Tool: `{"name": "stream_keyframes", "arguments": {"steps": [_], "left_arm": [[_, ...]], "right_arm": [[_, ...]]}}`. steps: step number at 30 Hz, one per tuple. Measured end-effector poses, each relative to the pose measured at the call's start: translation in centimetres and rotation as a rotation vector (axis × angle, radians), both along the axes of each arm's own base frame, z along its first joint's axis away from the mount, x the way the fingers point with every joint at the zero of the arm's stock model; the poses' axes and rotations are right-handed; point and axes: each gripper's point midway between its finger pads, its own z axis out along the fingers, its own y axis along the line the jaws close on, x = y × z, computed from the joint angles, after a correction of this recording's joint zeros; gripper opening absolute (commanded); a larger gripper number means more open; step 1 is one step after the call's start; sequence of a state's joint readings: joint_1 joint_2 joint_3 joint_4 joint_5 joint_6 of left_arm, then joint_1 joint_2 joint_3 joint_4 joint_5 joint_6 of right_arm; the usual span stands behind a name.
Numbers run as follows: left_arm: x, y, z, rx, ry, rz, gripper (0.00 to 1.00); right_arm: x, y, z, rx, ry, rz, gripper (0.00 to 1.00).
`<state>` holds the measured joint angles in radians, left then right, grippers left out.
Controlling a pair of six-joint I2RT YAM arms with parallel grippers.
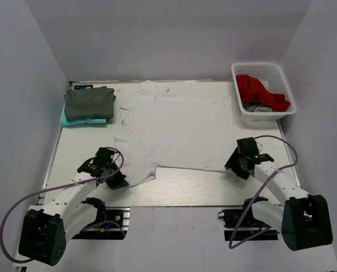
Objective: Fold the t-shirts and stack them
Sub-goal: Grap the side of the flattened tshirt closest away from the robot with both arms
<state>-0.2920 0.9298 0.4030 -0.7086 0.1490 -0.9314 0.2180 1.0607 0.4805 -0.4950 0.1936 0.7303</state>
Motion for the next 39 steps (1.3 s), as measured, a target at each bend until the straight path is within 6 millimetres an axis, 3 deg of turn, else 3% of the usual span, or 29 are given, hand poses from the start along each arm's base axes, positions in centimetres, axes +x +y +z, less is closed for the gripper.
{"name": "stream_keyframes", "arguments": {"steps": [4, 7, 11, 17, 22, 28, 34, 39], "left_arm": [[-0.1, 0.0, 0.0, -0.001, 0.002, -0.003, 0.00], [-0.4, 0.0, -0.1, 0.000, 0.017, -0.005, 0.00], [-1.4, 0.1, 0.2, -0.001, 0.060, -0.011, 0.00], [-3.2, -0.1, 1.9, -0.031, 0.092, -0.016, 0.00], [-3.5, -0.3, 2.6, -0.048, 0.098, -0.031, 0.00], [-0.2, -1.5, 4.5, -0.073, 0.013, -0.074, 0.00], [4.6, -2.9, 7.4, -0.097, -0.118, -0.102, 0.00], [8.8, -3.5, 9.1, -0.072, -0.180, -0.110, 0.00]], "right_arm": [[0.3, 0.3, -0.2, 0.018, -0.006, -0.006, 0.38], [0.2, 0.3, -0.4, 0.018, -0.005, -0.014, 0.00], [-0.2, 0.2, -0.5, 0.016, 0.013, -0.027, 0.00], [-2.7, -0.2, -0.1, 0.005, 0.084, -0.019, 0.00], [-3.4, 0.9, 0.4, 0.059, 0.087, 0.039, 0.00], [-3.2, 1.3, 0.6, 0.062, 0.118, 0.080, 0.00], [0.7, 1.9, 4.2, 0.061, 0.010, 0.113, 0.00], [3.3, 2.1, 5.7, 0.038, -0.005, 0.124, 0.00]]}}
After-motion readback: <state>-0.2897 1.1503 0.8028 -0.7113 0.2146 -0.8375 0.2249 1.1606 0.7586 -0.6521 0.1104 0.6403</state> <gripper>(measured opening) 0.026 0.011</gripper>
